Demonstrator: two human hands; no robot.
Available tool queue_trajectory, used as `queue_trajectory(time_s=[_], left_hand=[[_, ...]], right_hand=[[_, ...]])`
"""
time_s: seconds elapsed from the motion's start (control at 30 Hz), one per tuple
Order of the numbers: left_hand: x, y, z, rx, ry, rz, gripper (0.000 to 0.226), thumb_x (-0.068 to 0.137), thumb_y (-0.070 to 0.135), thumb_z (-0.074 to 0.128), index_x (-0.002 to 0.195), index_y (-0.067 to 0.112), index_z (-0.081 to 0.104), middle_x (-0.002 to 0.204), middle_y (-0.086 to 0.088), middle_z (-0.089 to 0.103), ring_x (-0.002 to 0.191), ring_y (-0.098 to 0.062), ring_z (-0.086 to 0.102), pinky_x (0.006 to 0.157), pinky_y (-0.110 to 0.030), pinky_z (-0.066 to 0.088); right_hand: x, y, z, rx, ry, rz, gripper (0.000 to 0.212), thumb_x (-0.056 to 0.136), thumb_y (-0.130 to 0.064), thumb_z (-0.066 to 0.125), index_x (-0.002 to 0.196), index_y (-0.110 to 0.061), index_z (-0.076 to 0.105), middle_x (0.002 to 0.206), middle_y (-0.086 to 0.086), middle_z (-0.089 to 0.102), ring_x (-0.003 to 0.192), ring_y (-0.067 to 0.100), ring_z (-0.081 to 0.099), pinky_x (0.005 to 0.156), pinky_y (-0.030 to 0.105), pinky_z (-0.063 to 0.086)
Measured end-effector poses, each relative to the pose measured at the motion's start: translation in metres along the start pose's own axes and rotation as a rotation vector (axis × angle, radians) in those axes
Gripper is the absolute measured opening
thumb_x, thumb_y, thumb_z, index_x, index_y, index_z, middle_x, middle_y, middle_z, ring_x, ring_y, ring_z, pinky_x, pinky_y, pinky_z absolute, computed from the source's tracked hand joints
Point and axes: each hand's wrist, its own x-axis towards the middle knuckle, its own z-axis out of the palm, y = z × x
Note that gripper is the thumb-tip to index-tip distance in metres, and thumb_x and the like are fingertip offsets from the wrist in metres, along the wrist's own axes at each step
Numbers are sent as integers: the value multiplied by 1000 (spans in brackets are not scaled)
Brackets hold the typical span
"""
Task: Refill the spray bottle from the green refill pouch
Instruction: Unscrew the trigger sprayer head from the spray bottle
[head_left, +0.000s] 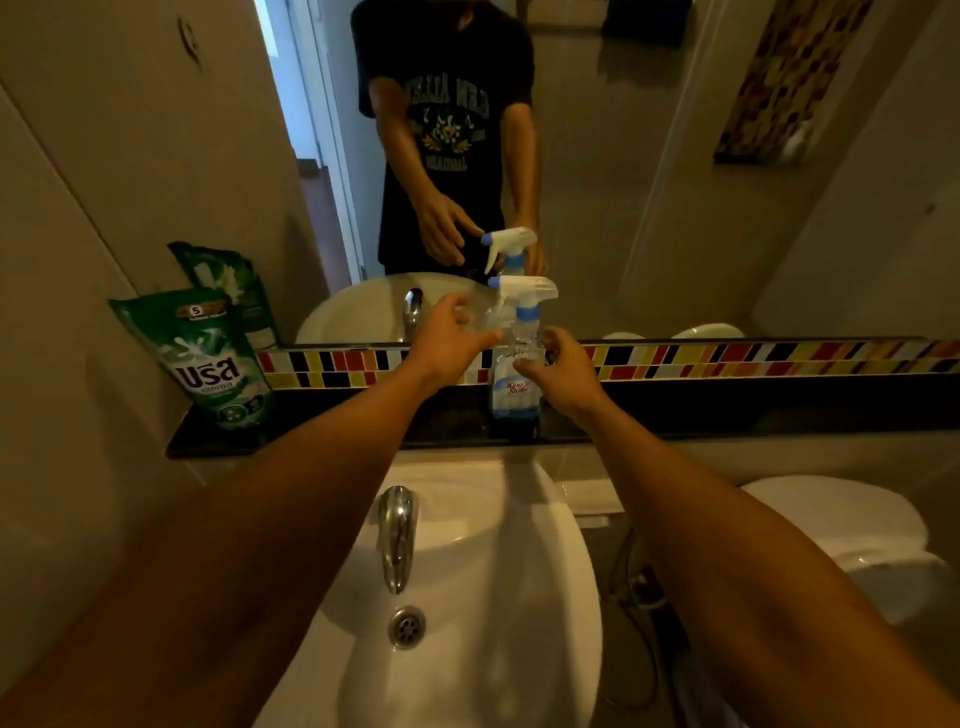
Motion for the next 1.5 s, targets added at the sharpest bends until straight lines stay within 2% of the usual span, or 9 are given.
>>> queue_trajectory(time_s=[0.13, 0.37, 0.5, 0.6, 0.73, 0.9, 1.23, 1.33, 1.5], left_hand=[[22, 8, 13, -151, 16, 4, 71, 85, 15, 78, 146, 15, 41, 135, -6, 53, 121, -20, 54, 74, -16, 48], [55, 11, 29, -255, 18, 19, 59, 86, 8, 75, 137, 17, 47, 132, -9, 60, 116, -23, 63, 86, -29, 58], [62, 10, 33, -262, 15, 41, 36, 88, 5, 72, 116, 18, 54, 125, -10, 62, 113, -23, 65, 83, -26, 57], [65, 9, 33, -254, 20, 46, 29, 88, 6, 71, 108, 20, 55, 121, -12, 64, 110, -23, 65, 82, -25, 55], [64, 12, 29, -242, 44, 62, 28, 89, 8, 71, 109, 18, 55, 122, -13, 64, 105, -21, 64, 75, -22, 51], [65, 25, 13, -244, 63, 139, 34, 90, 7, 70, 121, 13, 57, 123, -13, 64, 93, -10, 61, 61, -12, 50], [66, 67, -42, -209, 153, 260, 22, 92, 17, 69, 113, 18, 65, 116, -16, 69, 101, -25, 68, 87, -37, 58], [63, 76, -58, -209, 195, 259, 22, 93, 21, 68, 114, 19, 65, 114, -8, 68, 101, -20, 67, 80, -28, 58], [58, 81, -86, -246, 248, 222, 22, 94, 25, 66, 115, 23, 64, 106, 1, 64, 92, -9, 61, 70, -18, 49]], right_hand=[[20, 4, -5, 62, -55, 12, 61, 92, -15, 78, 147, -16, 50, 136, -4, 58, 123, 17, 57, 101, 42, 54], [49, 7, -9, 94, -159, -27, 46, 94, -9, 74, 136, -14, 58, 113, -9, 68, 102, 6, 65, 96, 37, 55], [57, 8, -11, 100, -217, -34, 48, 93, -8, 76, 136, -13, 57, 115, -5, 70, 103, 7, 67, 84, 25, 55], [60, 11, -12, 85, -224, -45, 50, 91, -11, 78, 137, -14, 58, 125, 3, 70, 110, 17, 67, 88, 29, 56], [59, 11, -13, 103, -225, -42, 44, 91, -12, 78, 132, -16, 61, 123, 5, 73, 113, 21, 70, 96, 40, 57], [52, 1, -14, 91, -234, -56, 47, 91, -9, 77, 134, -14, 60, 121, 5, 72, 106, 14, 70, 86, 29, 57], [40, -12, -24, 18, -224, -80, 47, 91, -8, 77, 135, -15, 61, 120, 4, 72, 106, 15, 69, 91, 32, 58], [36, -14, -29, 5, -202, -79, 46, 92, -4, 76, 134, -14, 60, 111, 0, 70, 99, 12, 68, 82, 24, 56], [35, -10, -41, -54, -175, -64, 49, 91, -7, 76, 137, -16, 59, 122, 9, 70, 109, 23, 69, 97, 43, 57]])
